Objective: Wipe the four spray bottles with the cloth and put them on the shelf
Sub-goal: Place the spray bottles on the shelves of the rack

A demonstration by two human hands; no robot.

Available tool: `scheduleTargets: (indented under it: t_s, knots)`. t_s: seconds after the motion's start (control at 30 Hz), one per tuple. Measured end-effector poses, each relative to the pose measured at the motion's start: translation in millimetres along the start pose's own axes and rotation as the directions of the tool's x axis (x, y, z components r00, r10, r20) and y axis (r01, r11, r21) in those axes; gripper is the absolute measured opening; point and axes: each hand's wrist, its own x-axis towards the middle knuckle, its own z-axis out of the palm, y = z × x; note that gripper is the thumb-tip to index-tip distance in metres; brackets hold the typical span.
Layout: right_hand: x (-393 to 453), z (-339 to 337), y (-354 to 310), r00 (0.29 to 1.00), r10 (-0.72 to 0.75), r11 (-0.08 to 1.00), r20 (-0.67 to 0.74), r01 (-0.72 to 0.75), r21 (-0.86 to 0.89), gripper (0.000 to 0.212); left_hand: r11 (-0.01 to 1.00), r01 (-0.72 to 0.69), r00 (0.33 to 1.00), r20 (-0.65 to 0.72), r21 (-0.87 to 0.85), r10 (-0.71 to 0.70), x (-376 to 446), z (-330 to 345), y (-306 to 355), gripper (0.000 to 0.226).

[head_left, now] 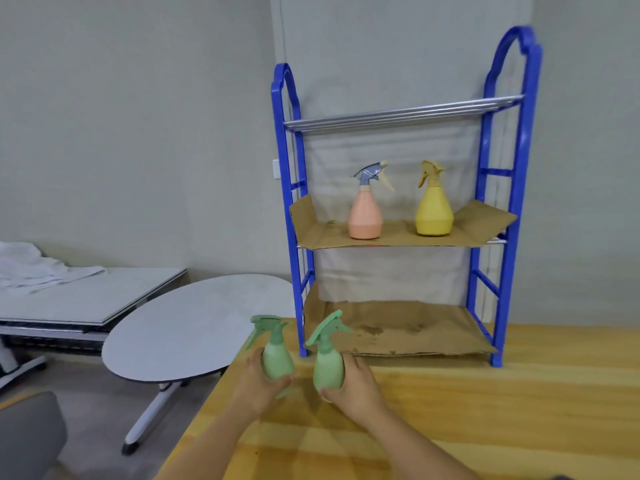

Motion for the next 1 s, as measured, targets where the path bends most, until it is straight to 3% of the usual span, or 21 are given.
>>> scheduleTargets:
  t_s: [0.17, 0.33, 0.5, 0.77, 1.0]
  knots:
    - [2.7, -51.1, 30.5, 0.984, 0.1, 0.992, -0.148, -0.111, -0.064, 0.091, 0.997, -0.078, 0.997, 0.03, 0.018, 0.078, 13.4, 42.6, 35.8, 0.106]
    - [23.2, -102.2, 71.2, 0.944, 0.192, 0.972, -0.269, -0.22, -0.078, 0.091, 0.983, -0.181, 0.983, 0.038, -0.017, 0.182, 32.2, 94.4, 95.9, 0.108]
    - [69.9, -140.4, 102.1, 0.903, 0.237, 0.955, -0.357, -0.284, -0.085, 0.08, 0.981, -0.189, 0.981, 0.029, -0.039, 0.19, 67.7, 135.9, 150.1, 0.102]
    - [152.0, -123.8, 140.1, 0.881, 0.31, 0.921, -0.357, -0.372, -0.118, 0.087, 0.994, -0.105, 0.994, 0.037, 0.036, 0.104, 134.2, 204.7, 158.3, 0.095]
    - [153.2, -107.3, 149.4, 0.861, 0.278, 0.91, -0.426, -0.377, -0.17, 0.092, 0.99, -0.13, 0.991, 0.028, 0.057, 0.128, 140.1, 219.7, 140.0, 0.104]
